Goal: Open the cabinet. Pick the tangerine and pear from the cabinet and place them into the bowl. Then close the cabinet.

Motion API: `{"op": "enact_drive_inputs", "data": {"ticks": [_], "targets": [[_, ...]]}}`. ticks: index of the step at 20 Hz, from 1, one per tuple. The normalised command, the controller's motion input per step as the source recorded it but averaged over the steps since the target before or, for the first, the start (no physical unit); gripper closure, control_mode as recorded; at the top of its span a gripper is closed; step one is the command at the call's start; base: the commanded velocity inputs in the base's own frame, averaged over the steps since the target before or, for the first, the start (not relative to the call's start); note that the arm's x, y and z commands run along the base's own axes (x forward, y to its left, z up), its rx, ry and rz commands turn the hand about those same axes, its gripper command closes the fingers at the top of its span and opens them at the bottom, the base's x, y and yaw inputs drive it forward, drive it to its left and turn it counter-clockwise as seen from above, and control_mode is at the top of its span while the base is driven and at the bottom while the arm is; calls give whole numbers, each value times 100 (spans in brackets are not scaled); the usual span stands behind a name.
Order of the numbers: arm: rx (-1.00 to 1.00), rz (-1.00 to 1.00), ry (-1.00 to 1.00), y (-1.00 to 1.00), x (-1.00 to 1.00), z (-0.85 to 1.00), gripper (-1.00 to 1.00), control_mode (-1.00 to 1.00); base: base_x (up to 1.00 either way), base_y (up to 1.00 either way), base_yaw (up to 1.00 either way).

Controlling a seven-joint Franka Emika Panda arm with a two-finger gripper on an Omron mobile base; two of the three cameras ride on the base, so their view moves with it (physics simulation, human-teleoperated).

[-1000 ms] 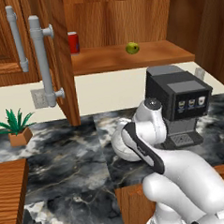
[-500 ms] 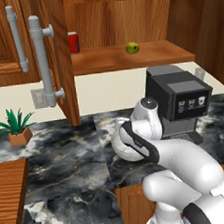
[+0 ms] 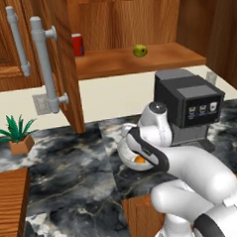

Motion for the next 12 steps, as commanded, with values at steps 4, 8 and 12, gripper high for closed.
{"op": "enact_drive_inputs", "data": {"ticks": [4,8,12], "targets": [[0,0,0,0,-11,53,-100,-100,0,0,0],[0,0,0,-4,-26,70,-100,-100,0,0,0],[-1,0,-1,-16,-49,66,-100,-100,0,0,0]]}}
